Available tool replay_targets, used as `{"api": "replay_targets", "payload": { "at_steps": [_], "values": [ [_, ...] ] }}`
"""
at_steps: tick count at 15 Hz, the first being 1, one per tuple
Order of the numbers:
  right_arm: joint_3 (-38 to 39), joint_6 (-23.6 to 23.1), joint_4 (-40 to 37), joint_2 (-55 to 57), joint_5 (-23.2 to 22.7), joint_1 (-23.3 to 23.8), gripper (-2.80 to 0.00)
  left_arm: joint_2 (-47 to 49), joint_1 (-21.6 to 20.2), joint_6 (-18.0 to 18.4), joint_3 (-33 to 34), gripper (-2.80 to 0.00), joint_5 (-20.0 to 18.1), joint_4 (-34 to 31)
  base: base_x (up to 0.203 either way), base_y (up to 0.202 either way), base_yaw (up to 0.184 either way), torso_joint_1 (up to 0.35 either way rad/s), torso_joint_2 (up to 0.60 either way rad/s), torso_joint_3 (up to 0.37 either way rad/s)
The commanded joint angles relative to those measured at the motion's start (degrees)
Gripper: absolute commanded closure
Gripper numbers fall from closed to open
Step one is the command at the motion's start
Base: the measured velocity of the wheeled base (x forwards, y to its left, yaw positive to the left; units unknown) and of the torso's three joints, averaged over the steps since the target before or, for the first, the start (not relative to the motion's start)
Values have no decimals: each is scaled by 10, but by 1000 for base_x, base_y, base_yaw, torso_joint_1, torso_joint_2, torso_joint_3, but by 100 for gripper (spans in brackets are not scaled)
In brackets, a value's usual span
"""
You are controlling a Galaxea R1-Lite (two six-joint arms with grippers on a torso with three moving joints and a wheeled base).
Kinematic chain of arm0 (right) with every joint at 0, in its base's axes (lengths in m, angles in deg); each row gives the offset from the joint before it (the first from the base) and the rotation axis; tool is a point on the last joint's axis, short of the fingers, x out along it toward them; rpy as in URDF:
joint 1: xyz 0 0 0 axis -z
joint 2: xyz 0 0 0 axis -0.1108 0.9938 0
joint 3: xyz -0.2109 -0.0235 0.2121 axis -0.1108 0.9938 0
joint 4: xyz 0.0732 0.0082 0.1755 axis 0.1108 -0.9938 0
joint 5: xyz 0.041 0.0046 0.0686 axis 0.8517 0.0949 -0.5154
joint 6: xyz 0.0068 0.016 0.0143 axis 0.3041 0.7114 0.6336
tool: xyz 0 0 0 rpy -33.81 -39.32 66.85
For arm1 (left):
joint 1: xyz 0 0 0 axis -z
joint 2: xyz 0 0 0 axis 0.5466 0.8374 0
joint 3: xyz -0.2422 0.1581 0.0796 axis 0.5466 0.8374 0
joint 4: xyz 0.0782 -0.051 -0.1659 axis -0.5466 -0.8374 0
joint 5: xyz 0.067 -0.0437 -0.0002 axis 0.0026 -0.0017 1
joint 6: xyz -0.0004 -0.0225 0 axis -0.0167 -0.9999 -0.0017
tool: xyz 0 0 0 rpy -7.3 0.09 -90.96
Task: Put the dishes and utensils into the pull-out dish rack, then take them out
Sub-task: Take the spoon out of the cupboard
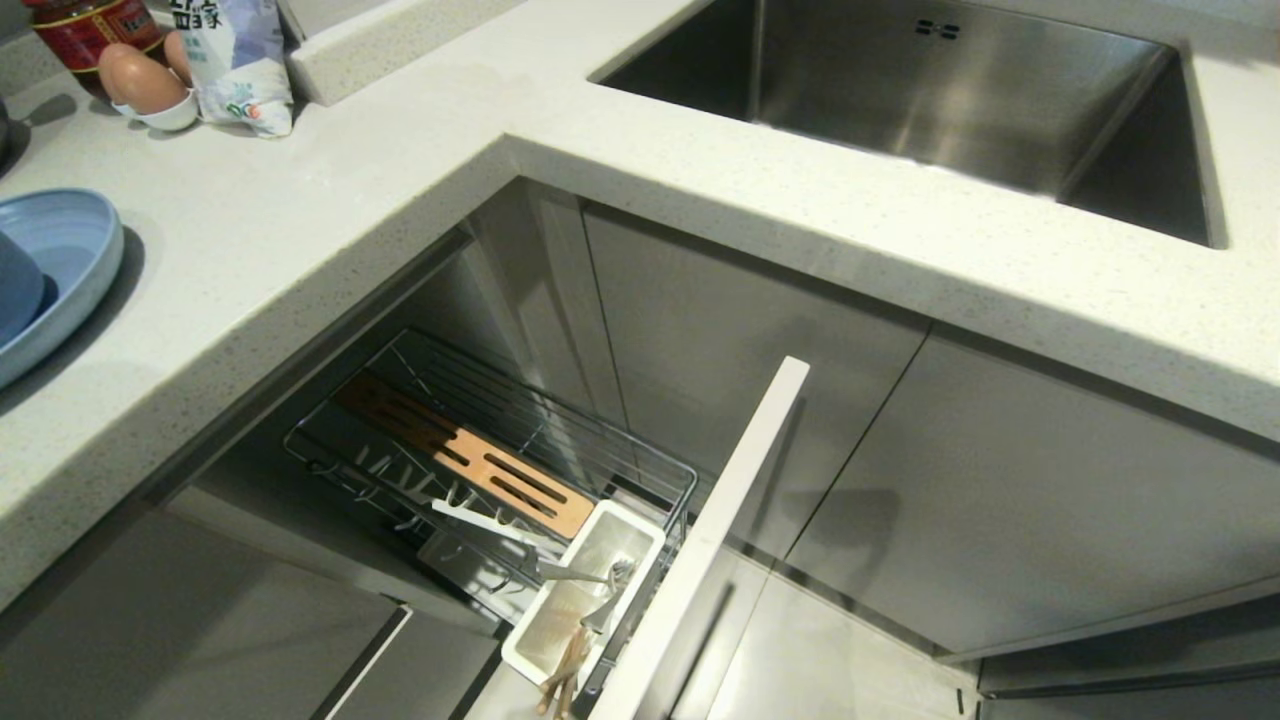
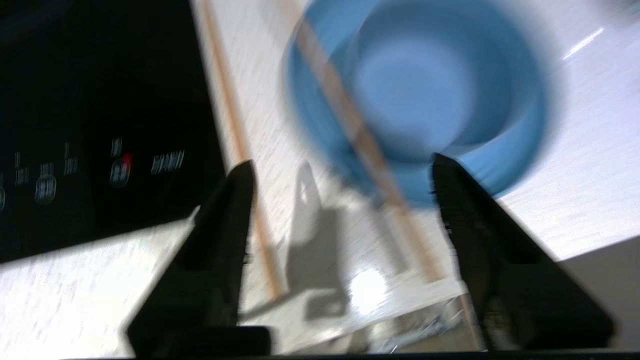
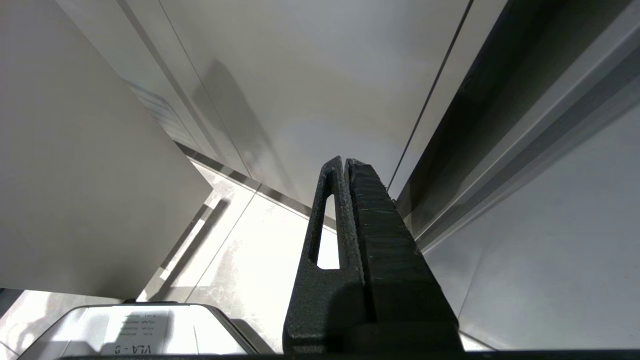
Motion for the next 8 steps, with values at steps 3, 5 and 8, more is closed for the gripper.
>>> {"api": "replay_targets", "payload": {
  "at_steps": [3, 5, 8],
  "values": [
    [0, 0, 0, 0, 0, 0, 0, -4, 46, -2, -76, 0, -2, 127, 0, 0, 0, 0, 0, 0],
    [0, 0, 0, 0, 0, 0, 0, 39, 94, -2, -126, 0, -19, 213, 0, 0, 0, 0, 0, 0],
    [1, 0, 0, 0, 0, 0, 0, 111, 181, -19, -220, 0, -41, 238, 0, 0, 0, 0, 0, 0]
  ]
}}
